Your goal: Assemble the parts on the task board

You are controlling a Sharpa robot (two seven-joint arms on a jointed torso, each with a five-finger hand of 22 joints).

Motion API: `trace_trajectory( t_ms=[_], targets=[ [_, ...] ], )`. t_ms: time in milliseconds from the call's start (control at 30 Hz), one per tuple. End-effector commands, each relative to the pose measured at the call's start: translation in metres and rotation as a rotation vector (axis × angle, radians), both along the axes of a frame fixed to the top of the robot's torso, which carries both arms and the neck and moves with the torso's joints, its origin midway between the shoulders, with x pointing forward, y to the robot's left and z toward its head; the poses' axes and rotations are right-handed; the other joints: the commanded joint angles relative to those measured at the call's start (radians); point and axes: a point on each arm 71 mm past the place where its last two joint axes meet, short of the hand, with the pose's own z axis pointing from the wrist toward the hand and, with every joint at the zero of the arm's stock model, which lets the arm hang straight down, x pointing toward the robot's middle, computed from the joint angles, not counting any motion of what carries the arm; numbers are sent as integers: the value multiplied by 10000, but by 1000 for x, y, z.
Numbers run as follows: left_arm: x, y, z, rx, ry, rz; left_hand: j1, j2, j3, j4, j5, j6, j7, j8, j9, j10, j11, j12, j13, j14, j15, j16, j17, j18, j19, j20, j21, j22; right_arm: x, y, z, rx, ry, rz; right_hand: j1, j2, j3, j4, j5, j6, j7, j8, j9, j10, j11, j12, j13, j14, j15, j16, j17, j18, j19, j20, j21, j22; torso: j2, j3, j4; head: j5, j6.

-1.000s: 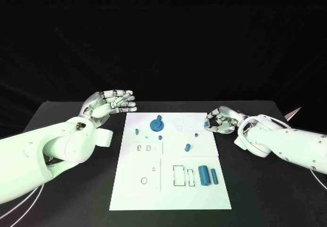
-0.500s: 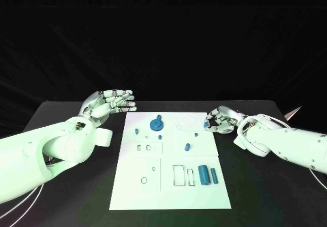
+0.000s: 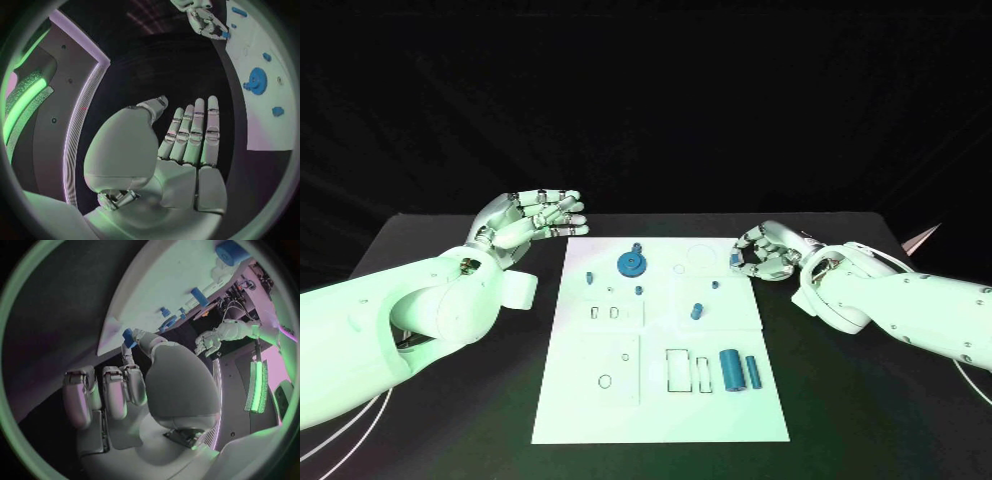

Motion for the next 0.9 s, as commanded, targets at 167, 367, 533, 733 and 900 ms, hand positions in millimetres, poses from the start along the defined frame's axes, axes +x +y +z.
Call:
trace_trajectory(
  t_ms=[167, 367, 533, 733, 900],
  targets=[
    [1, 1, 1, -74, -56, -104, 121, -1, 1, -66, -37, -82, 447, -37, -12, -38, 27, -42, 6, -37, 11, -64, 40, 128, 37, 29, 18, -17, -9, 21, 19, 169, -618, -147, -32, 86, 66, 4, 74, 50, -63, 98, 178, 142, -87, 56, 1586, 1041, -61, 63, 2634, -69, 1046, -72, 46, 2635, -13, -6, -13, 36, 25],
    [2, 1, 0, -70, -44, -107, 128, 3, 4, -70, -34, -82, 446, -38, -12, -39, 27, -42, 6, -38, 11, -66, 44, 128, 37, 29, 18, -17, -20, 56, 28, 425, -777, 297, -76, 137, 97, 14, 155, -2, -62, 118, 206, 143, -92, 52, 1586, 1041, -61, 63, 2634, -69, 1046, -77, 46, 2635, -10, -16, -3, 59, 61],
    [3, 1, -1, -58, -23, -88, 128, 3, 4, -70, -34, -82, 446, -38, -12, -39, 27, -42, 6, -38, 11, -66, 44, 128, 37, 29, 18, -17, -30, 97, 29, 510, -650, 746, -103, 151, 106, 19, 191, -18, -62, 133, 221, 136, -92, 40, 1577, 1041, -61, 63, 2634, -69, 1046, -79, 46, 2635, -45, -25, 8, 102, 38],
    [5, 1, -2, -54, -18, -87, 129, 2, 4, -72, -34, -83, 447, -40, -12, -40, 27, -43, 6, -39, 11, -68, 49, 128, 36, 29, 17, -18, -39, 131, 24, 546, -370, 1123, -100, 156, 122, -4, 228, -37, -67, 148, 238, 137, -95, 40, 1579, 1041, -64, 63, 2634, -69, 1046, -81, 46, 2635, -84, -43, 21, 259, -96],
    [5, 0, -3, -53, -11, -99, 129, 2, 4, -72, -34, -83, 447, -40, -12, -40, 27, -43, 6, -39, 11, -68, 49, 128, 36, 29, 17, -18, -47, 154, 19, 421, -219, 1381, -94, 160, 130, -14, 233, -39, -69, 155, 244, 140, -98, 43, 1582, 1041, -65, 63, 2634, -69, 1046, -82, 46, 2635, -80, -55, 11, 443, -153]
  ],
)
